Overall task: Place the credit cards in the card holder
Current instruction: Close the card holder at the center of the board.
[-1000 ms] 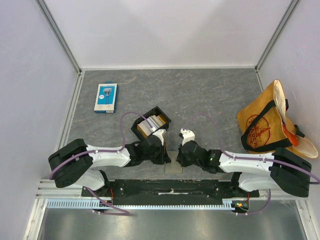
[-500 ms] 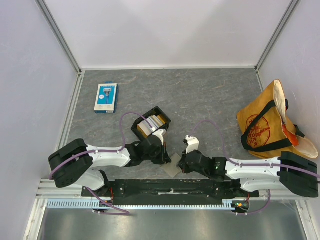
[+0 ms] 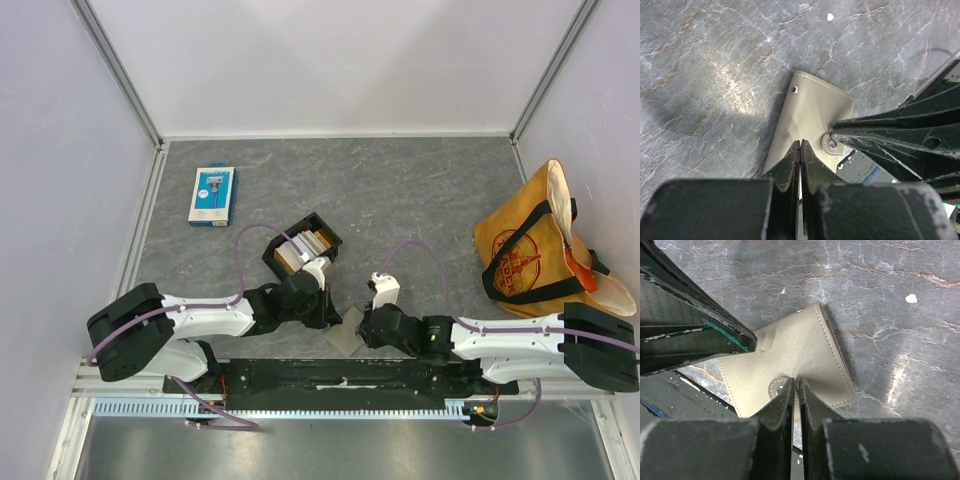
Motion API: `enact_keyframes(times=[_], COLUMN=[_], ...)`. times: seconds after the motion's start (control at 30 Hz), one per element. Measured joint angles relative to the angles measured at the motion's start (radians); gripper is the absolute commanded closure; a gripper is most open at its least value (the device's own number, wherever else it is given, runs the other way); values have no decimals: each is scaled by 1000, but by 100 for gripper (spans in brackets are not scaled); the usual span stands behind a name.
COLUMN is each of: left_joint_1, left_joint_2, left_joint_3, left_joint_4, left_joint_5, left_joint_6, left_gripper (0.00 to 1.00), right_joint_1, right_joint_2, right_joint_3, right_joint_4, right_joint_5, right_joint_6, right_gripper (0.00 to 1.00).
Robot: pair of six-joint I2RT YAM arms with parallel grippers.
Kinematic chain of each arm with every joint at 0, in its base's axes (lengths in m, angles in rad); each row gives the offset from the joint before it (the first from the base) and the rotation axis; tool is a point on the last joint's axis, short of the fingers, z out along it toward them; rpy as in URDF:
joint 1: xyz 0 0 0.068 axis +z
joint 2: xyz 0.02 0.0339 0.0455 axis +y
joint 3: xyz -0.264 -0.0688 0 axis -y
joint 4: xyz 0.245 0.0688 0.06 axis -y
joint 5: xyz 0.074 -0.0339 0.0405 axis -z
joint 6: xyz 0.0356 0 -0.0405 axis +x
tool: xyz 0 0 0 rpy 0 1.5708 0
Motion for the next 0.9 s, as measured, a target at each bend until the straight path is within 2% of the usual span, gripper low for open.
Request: enact_keyframes(times=[0.37, 0.67, 0.9], left_joint_1=[-6, -41, -45], left_joint_2=[-48, 56, 73], left_joint_3=[-23, -23, -21], left_joint_4=[61, 106, 114], left_joint_5=[105, 154, 152], left_joint_6=[61, 71, 70], left_gripper=[94, 96, 98], right_joint_1=[0, 0, 0], right_joint_2=[-25, -30, -30], right_joint_3=[8, 23, 32], right_joint_4=[-55, -80, -97], right_joint_5=[-13, -48, -63], right_joint_6=[-4, -23, -31], right_gripper=[84, 84, 84])
